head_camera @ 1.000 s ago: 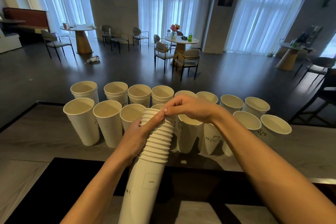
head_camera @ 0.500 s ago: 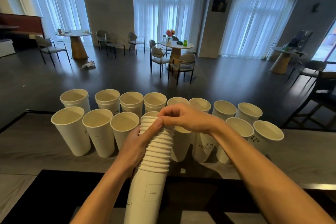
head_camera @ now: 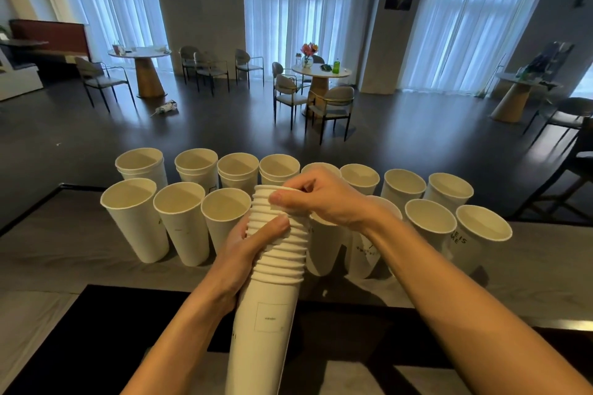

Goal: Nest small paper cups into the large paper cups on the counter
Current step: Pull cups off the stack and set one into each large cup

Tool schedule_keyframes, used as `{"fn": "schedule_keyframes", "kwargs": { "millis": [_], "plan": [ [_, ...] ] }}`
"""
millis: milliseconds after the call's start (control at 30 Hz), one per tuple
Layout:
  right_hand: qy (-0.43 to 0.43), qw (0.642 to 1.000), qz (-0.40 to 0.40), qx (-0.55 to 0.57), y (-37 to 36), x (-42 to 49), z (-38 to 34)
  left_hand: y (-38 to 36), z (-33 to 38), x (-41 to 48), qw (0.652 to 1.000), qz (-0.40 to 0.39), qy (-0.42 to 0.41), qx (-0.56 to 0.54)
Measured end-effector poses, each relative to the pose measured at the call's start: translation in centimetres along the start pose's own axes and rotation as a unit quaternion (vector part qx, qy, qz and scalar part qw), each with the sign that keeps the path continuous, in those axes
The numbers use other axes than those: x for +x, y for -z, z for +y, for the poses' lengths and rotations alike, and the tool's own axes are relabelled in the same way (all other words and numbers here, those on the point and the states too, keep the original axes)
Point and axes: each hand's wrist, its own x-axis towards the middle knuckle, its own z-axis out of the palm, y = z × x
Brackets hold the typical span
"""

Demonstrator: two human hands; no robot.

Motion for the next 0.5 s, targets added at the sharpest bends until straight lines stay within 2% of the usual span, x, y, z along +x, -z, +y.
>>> {"fn": "schedule_keyframes", "kwargs": {
  "millis": [67,200,233,300,400,500],
  "plan": [
    [-0.007,0.999,0.034,0.002,0.3,-0.1,0.0,0.0,-0.1,0.0,1.000,0.002,-0.004,0.012],
    [-0.025,0.998,0.030,-0.050,2.7,-0.5,-0.9,-0.1,0.1,-0.2,0.999,0.006,0.002,0.043],
    [-0.023,0.996,0.055,-0.062,3.6,-0.4,-1.0,-0.2,0.2,-0.3,0.999,0.010,0.000,0.053],
    [-0.014,0.984,0.166,-0.055,5.8,-0.3,-1.4,-0.6,0.5,-0.3,0.997,0.018,-0.005,0.072],
    [0.023,0.935,0.351,-0.040,8.8,-0.1,-1.6,-0.9,0.7,-0.2,0.997,0.031,0.001,0.069],
    [0.052,0.897,0.429,-0.095,10.2,0.6,-0.2,-1.0,0.9,-0.2,0.997,0.034,0.001,0.071]
  ]
}}
